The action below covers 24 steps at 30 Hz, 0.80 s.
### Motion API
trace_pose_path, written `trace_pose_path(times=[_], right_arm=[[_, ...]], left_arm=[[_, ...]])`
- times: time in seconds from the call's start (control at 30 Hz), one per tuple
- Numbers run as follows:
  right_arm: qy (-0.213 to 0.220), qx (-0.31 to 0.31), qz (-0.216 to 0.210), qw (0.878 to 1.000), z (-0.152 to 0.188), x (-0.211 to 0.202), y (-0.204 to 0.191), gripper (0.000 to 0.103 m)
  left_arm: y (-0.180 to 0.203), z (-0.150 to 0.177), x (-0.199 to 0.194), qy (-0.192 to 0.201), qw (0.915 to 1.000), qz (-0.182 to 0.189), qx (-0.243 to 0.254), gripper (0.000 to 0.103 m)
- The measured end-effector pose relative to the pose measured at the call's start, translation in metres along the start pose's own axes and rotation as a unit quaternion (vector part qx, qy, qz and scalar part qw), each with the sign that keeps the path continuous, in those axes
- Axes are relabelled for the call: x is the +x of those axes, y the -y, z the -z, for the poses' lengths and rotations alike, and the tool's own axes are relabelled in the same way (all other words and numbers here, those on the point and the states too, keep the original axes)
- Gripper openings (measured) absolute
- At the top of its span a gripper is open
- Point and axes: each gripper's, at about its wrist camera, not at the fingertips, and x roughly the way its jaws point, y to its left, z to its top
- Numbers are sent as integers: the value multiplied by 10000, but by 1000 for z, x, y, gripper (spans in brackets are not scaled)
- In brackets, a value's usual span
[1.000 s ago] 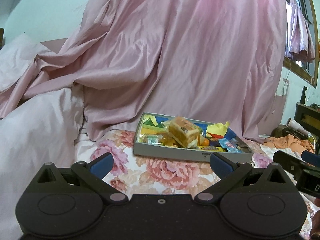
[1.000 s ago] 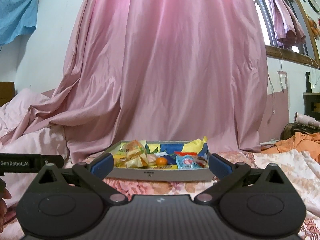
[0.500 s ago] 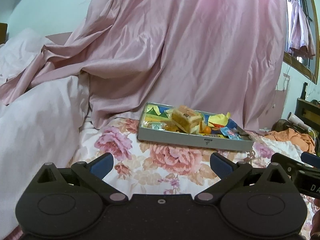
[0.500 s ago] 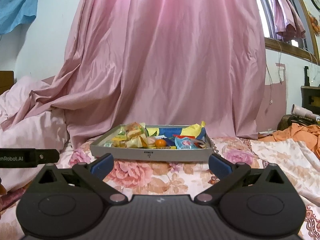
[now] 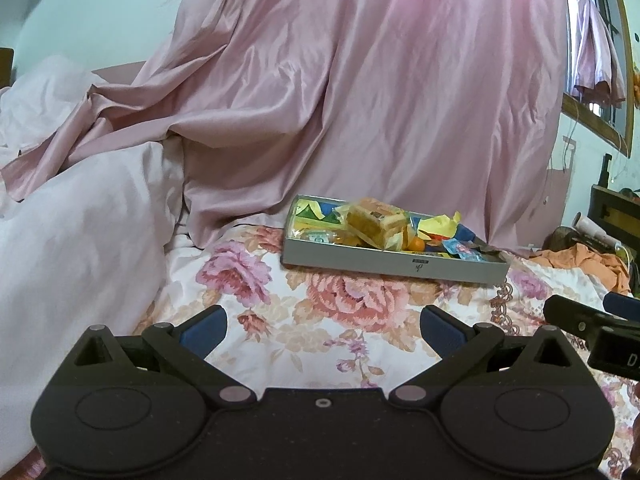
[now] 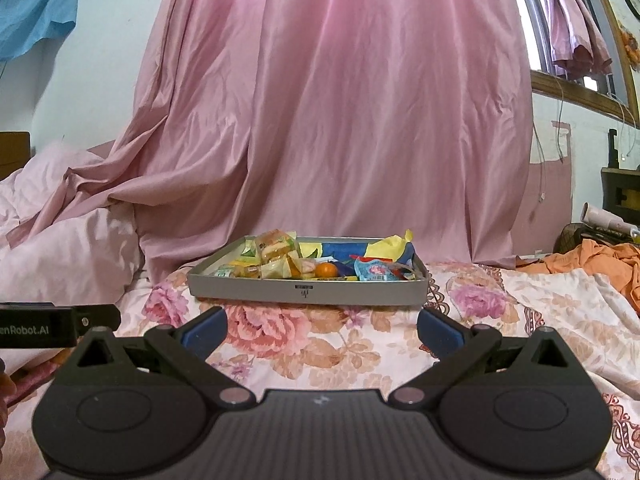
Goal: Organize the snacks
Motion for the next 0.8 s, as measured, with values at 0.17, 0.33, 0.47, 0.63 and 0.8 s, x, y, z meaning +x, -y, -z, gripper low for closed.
trace_pose_path(times=[0.17,0.33,0.47,0.63,0.8], right_arm=[[-38,19,-30,10000,3,-1,-1,103],[-82,67,-56,9999,8,0,-1,103],[-140,65,-107,9998,15,2,-3,103],[-190,103,-132,9997,21,5,-2,103],[-268,137,-129,9995,26,9,-2,103]], left_arm=[[-3,4,-1,-62,10000,-32,40,102],[-6,9,-1,-43,10000,-34,52,102],[-9,15,0,2,10000,-65,63,102],[-12,20,4,-41,9999,-88,27,102],[-12,24,6,-46,10000,-55,59,102]])
